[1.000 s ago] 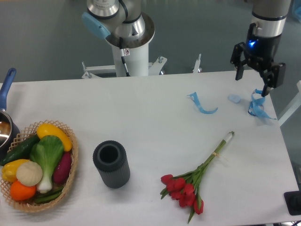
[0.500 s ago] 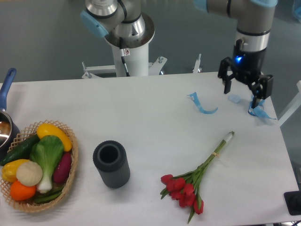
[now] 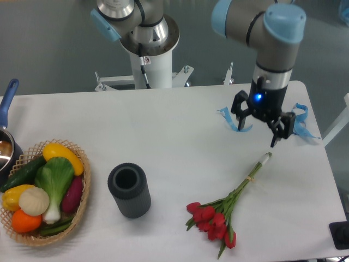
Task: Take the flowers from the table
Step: 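Move the open gripper over the stems of the red tulip bunch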
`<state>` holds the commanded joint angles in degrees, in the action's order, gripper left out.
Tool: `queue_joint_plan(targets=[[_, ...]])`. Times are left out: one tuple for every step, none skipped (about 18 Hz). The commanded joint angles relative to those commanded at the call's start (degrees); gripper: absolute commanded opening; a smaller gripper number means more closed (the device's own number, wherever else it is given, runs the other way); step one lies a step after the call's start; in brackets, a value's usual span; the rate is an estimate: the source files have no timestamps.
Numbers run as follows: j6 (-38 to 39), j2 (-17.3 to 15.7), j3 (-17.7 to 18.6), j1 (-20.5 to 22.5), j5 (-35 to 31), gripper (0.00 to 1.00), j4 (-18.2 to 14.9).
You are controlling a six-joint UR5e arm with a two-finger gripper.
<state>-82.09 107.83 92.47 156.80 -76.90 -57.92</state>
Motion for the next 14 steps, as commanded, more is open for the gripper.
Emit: queue_joint_plan(targets=[[0.0, 1.1, -0.4, -0.5, 0.0, 1.00, 0.3], [0.0, 2.0, -0.7, -0.7, 0.0, 1.00, 0.9], [0.0, 2.9, -1.1, -1.1, 0.0, 1.00, 1.5], [0.1, 4.0, -1.8, -1.5, -0.2, 1.00, 1.4], [0.2, 4.8, -1.4, -1.7, -0.3, 1.00, 1.4], [0.2, 5.8, -1.1, -2.1, -0.6, 1.00, 1.5], [0.2, 7.0, -1.1, -2.5, -1.1, 1.00, 1.7], [0.2, 8.0, -1.1, -2.6, -1.8, 1.00, 1.8], [0.2, 9.0, -1.2, -2.6, -3.1, 1.00, 1.8], [0.3, 9.8, -1.5, -3.1, -3.9, 1.00, 1.9], [0.5, 10.6, -1.8, -3.5, -4.2, 1.00, 1.9], [1.4, 11.0, -1.8, -3.7, -4.2, 1.00, 2.7], [2.3, 11.3, -1.9, -3.8, -4.2, 1.00, 3.8], [2.6, 12.0, -1.9, -3.8, -4.2, 1.00, 4.4]])
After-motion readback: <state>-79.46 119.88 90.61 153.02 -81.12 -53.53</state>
